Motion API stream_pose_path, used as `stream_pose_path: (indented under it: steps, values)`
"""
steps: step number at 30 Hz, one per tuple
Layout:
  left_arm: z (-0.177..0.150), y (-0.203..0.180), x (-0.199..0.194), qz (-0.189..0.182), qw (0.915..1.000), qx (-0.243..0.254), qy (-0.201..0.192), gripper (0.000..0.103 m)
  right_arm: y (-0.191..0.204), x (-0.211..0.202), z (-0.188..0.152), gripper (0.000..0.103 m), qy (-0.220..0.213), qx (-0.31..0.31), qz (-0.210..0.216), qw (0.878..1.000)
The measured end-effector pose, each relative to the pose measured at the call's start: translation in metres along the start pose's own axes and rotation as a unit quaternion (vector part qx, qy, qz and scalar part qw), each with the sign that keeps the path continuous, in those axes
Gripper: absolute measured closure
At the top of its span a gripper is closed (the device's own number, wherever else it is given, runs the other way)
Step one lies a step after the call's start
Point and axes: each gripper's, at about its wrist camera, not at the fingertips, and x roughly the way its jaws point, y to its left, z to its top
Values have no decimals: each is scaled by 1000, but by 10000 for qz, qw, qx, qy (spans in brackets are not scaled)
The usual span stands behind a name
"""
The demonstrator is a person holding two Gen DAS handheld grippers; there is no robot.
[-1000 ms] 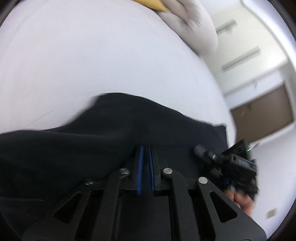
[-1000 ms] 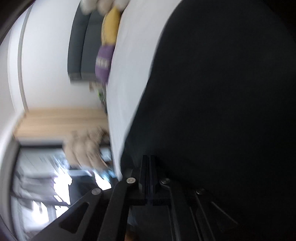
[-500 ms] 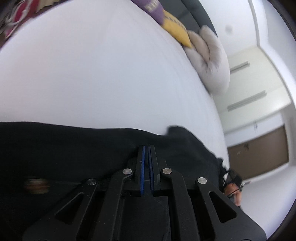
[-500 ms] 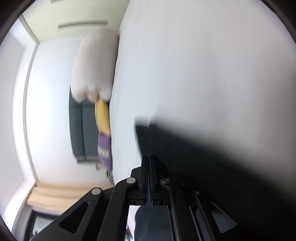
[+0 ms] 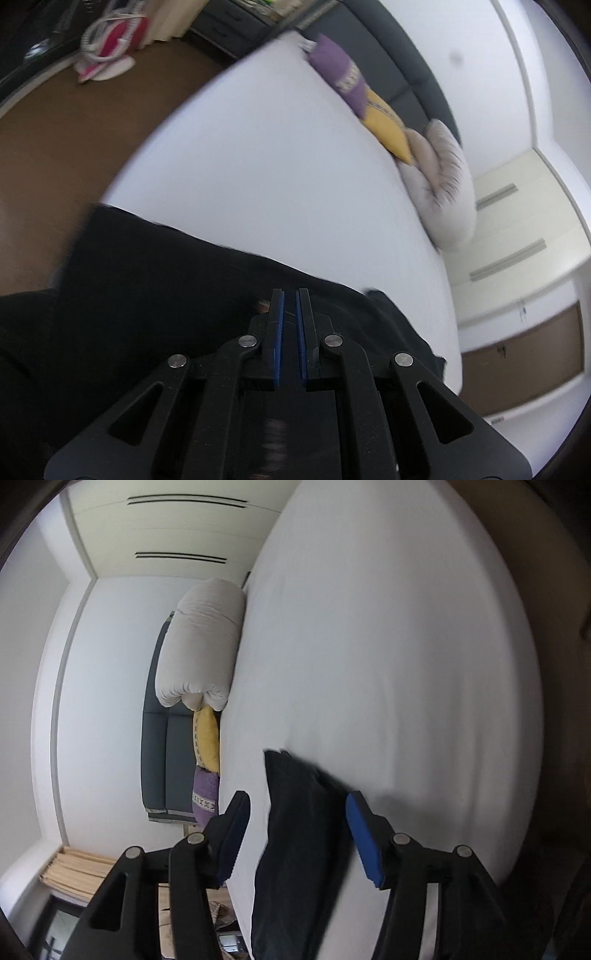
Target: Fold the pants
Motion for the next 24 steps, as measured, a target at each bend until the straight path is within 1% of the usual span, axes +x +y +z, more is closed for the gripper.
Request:
stream_pose_path:
  steps: [1, 2, 3, 4, 7, 8, 10, 12, 13, 14, 15, 16, 18, 19, 20, 22, 24]
  values:
    - [-8, -26, 18, -122, 9998, 114, 133, 97, -1, 1, -7, 44, 60, 16, 14, 10000]
    - [-15, -42, 27, -195, 9992, 237, 260, 97, 0, 8, -14, 44, 135, -11, -29, 9999]
    - [-22, -55, 36, -239, 9980, 409, 426, 97, -2, 13, -18, 44, 197, -28, -136, 9997]
    - [-30, -64, 42, -250, 9970, 510, 525, 97, 7, 33, -21, 44, 246, 12, -174, 9995]
    - [-57, -96, 70, -312, 9928, 787, 843, 97, 4, 43, -23, 46, 241, 201, -249, 9992]
    - [-64, -99, 73, -295, 9916, 857, 927, 97, 8, 54, -26, 46, 216, 270, -218, 9992]
    - [-82, -103, 86, -239, 9885, 945, 1156, 97, 10, 52, -27, 46, 208, 214, -199, 9994]
    - [-95, -104, 97, -198, 9871, 905, 1306, 97, 17, 60, -26, 46, 238, 104, -207, 9994]
    - [-97, -101, 105, -182, 9870, 866, 1344, 97, 22, 71, -23, 46, 251, 67, -196, 9995]
    - [-100, -101, 103, -181, 9871, 855, 1345, 97, 30, 86, -20, 46, 266, 58, -202, 9994]
    - [-102, -102, 105, -189, 9871, 851, 1342, 97, 32, 87, -18, 46, 273, 54, -191, 9994]
    - [-100, -107, 120, -184, 9871, 844, 1346, 97, 34, 91, -17, 48, 281, 25, -162, 9995]
    - [-101, -107, 118, -173, 9873, 836, 1338, 97, 38, 98, -14, 65, 313, -85, -177, 9993]
    - [-99, -104, 118, -174, 9874, 827, 1341, 97, 38, 103, -13, 82, 384, -115, -213, 9990]
    - [-101, -103, 117, -180, 9874, 818, 1342, 97, 36, 107, -12, 90, 465, -96, -236, 9986]
    - [-104, -100, 115, -200, 9873, 806, 1353, 97, 35, 107, -12, 91, 482, -102, -259, 9985]
    - [-102, -98, 115, -216, 9874, 788, 1352, 97, 41, 105, -15, 91, 423, -269, -329, 9982]
